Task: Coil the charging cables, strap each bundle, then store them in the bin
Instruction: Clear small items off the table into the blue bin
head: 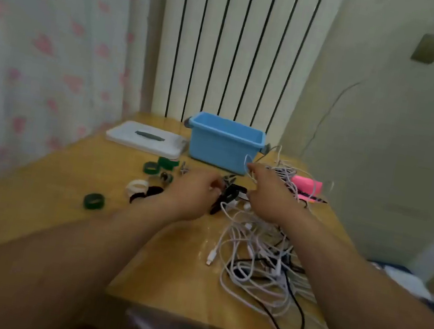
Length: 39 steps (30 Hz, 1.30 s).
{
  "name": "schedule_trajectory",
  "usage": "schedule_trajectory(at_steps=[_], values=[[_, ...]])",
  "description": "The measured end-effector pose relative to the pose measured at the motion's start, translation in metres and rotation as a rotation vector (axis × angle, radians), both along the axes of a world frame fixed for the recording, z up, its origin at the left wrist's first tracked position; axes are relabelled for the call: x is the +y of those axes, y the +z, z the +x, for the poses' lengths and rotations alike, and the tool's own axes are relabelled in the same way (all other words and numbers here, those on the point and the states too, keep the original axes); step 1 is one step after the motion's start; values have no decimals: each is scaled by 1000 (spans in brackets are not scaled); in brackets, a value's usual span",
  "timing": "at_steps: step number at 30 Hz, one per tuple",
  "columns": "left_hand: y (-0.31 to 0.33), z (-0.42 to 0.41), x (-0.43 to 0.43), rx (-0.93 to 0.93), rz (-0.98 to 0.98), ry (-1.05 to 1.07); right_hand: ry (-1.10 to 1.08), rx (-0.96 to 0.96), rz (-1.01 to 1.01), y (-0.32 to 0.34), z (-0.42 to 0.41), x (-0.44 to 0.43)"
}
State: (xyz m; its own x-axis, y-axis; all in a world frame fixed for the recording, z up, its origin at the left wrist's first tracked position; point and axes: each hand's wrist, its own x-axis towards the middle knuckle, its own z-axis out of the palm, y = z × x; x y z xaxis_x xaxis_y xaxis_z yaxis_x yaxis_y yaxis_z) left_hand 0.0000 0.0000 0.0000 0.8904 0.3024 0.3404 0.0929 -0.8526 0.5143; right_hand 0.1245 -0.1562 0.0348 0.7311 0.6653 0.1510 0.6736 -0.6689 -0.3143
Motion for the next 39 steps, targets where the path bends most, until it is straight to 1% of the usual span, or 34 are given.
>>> schedule_trajectory(at_steps=[3, 4, 6, 8, 10, 12, 13, 16, 18, 20, 21, 23, 25, 26, 28, 30, 32, 34, 36, 39], values=[[-5, 43, 3, -14, -13, -13, -12, 14, -13, 0, 23, 24], [-7, 54, 1, 19, -12, -18, -6, 53, -35, 0, 28, 31], [-18, 74, 5, 7, -5, -6, 17, 137, -62, -8, 38, 41], [-35, 79, 10, -17, 61, 30, 17, 229, -23, -22, 39, 38], [-41, 79, 11, -7, 119, 24, 16, 260, 89, -42, 46, 32], [-36, 75, 10, -5, 146, -1, 39, 251, 189, -54, 51, 24], [-34, 73, 9, 19, 173, 0, 49, 228, 196, -56, 49, 21], [-31, 71, 11, 143, 246, 8, 84, 154, 113, -54, 48, 18], [-29, 70, 13, 199, 253, -3, 73, 93, 31, -52, 48, 20], [-24, 67, 13, 219, 223, 7, 76, 56, -1, -55, 48, 22], [-24, 66, 13, 199, 204, 19, 75, 61, 33, -56, 48, 23], [-25, 66, 11, 139, 159, 52, 34, 122, 169, -52, 48, 21], [-24, 65, 10, 26, 12, 103, -49, 195, 294, -50, 53, 16], [-21, 65, 10, -43, -103, 146, -73, 218, 293, -50, 53, 15], [-16, 64, 12, -180, -342, 229, -63, 218, 206, -52, 50, 14], [-17, 65, 15, -263, -483, 254, -15, 126, 1, -54, 46, 17], [-21, 67, 15, -279, -523, 237, 29, 36, -144, -57, 46, 19], [-25, 70, 13, -276, -528, 212, 42, -40, -155, -58, 49, 21], [-27, 72, 11, -267, -507, 191, 47, -99, -107, -61, 52, 21], [-29, 74, 10, -280, -477, 185, 52, -79, 59, -68, 59, 20]])
